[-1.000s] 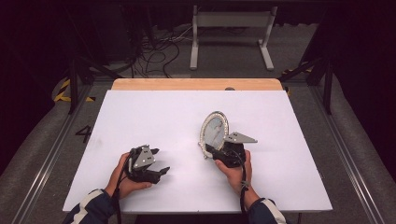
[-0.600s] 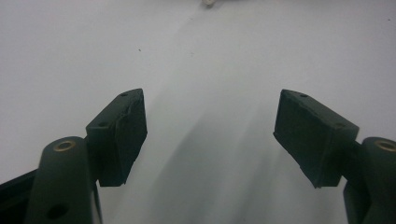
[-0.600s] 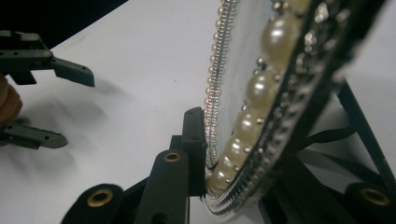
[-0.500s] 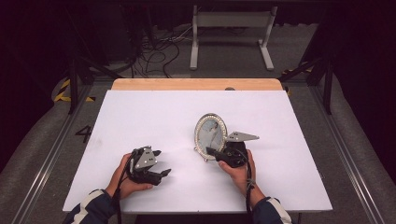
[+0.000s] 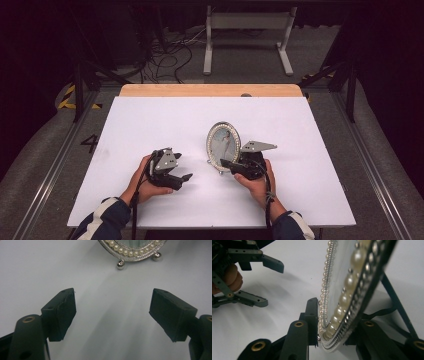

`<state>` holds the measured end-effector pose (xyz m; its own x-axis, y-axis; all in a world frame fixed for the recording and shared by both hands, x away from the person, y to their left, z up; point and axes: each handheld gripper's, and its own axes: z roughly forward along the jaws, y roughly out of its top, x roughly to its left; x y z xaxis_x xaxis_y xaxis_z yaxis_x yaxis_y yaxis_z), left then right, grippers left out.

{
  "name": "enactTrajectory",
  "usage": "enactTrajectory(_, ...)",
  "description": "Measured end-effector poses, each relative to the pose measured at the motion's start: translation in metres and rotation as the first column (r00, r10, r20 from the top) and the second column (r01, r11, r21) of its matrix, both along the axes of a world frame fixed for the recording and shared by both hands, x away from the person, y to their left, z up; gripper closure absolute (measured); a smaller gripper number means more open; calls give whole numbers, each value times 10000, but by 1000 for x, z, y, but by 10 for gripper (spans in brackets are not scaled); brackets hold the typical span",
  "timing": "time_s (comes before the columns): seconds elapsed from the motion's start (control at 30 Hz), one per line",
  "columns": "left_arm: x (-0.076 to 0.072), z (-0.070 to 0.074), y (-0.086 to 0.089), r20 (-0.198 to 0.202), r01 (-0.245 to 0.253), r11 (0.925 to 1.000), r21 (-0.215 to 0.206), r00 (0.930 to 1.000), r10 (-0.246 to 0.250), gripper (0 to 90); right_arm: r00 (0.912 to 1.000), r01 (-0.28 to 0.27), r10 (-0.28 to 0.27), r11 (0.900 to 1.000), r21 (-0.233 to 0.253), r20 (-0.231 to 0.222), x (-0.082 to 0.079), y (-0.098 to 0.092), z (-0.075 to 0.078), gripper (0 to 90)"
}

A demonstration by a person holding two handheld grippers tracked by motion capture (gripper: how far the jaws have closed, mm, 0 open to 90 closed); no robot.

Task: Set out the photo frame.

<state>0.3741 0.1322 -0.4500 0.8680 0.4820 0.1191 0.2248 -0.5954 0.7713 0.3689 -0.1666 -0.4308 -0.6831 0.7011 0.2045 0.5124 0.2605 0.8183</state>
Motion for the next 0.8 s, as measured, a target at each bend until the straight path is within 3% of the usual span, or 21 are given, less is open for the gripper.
enactTrajectory(0.3,20,8,-17,-171,67,9959,-903,9998,-83,226,9991,157,-162,9998,130,400,-9,-5,4,647)
enactTrajectory(0.47,38,10,-36,-399,111,9875,-1570,9990,-175,227,9976,398,-409,9990,215,552,-11,-6,2,657)
enactTrajectory(0.67,49,8,-53,-505,43,9833,-1817,9986,-137,211,9931,657,-673,9976,202,960,-20,-10,6,623)
enactTrajectory(0.8,55,4,-59,-747,170,9813,-1920,9967,-319,207,9877,751,-732,9971,-90,1381,-30,-11,12,572)
